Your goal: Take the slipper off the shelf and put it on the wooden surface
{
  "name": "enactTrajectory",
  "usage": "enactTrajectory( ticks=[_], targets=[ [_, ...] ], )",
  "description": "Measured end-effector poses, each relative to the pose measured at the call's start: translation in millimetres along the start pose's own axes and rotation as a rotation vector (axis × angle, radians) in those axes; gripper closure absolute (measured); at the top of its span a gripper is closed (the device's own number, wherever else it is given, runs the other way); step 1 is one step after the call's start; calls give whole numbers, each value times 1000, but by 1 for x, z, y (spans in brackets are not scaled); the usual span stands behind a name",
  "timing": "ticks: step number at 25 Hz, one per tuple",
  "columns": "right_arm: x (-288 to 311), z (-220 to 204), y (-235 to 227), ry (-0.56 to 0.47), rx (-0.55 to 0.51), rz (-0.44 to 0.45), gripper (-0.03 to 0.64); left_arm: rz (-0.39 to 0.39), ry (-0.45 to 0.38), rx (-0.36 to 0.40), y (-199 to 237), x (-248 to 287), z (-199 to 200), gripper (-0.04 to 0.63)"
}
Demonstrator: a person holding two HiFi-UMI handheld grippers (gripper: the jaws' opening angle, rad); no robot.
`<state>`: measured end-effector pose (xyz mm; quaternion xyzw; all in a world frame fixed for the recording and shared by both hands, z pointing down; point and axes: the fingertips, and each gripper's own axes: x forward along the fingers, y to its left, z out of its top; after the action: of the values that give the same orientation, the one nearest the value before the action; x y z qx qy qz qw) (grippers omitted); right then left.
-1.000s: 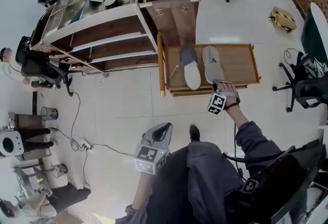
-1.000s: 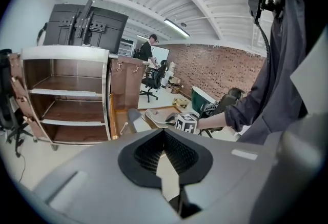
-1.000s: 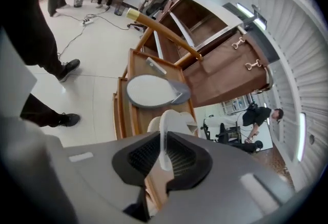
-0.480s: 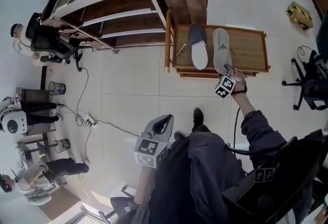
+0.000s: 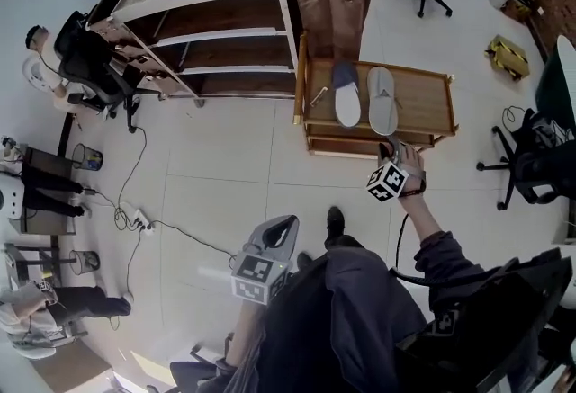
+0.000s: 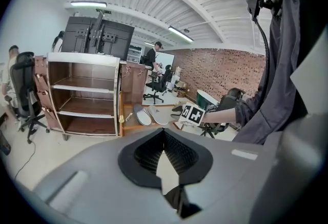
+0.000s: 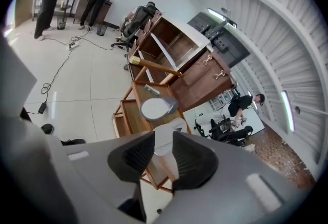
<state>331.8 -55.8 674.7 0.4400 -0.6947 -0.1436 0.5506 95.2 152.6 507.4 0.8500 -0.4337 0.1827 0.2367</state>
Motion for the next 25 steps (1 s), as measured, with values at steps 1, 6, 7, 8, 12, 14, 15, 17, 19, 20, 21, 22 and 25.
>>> enactTrajectory(
  ticks=[1, 6, 7, 8, 12, 14, 15, 17, 19, 20, 21, 22, 25],
  targets=[
    [-21, 9, 4, -15, -11, -27, 526, -4, -4, 5, -1, -11, -7, 584],
    [-130, 45, 29, -98, 9, -109, 608, -67, 12, 21, -18, -54, -45, 584],
    [-151, 49, 37, -105, 30, -99, 615, -83, 22, 39, -22, -59, -53, 583],
    [-170, 53, 48, -111, 55, -80, 615, -99, 31, 60, -26, -63, -62, 584],
    [-226, 61, 92, -133, 151, 5, 615, -167, 67, 135, -45, -63, -88, 584],
    [-246, 52, 110, -123, 181, 41, 615, -211, 71, 179, -66, -59, -91, 584],
    [-255, 45, 117, -113, 192, 55, 615, -233, 70, 198, -78, -58, -91, 583],
    [-269, 31, 127, -97, 214, 74, 615, -270, 69, 231, -100, -57, -91, 584],
    [-279, 20, 130, -90, 230, 80, 615, -291, 68, 257, -117, -55, -90, 583],
    [-283, 15, 129, -88, 236, 79, 615, -296, 68, 264, -123, -54, -90, 584],
    [-286, 10, 128, -86, 242, 79, 616, -297, 68, 267, -129, -53, -91, 583],
    [-289, 6, 126, -84, 246, 77, 616, -296, 69, 267, -133, -52, -90, 584],
    [-297, 0, 115, -97, 262, 64, 617, -290, 67, 267, -144, -49, -87, 584]
  ],
)
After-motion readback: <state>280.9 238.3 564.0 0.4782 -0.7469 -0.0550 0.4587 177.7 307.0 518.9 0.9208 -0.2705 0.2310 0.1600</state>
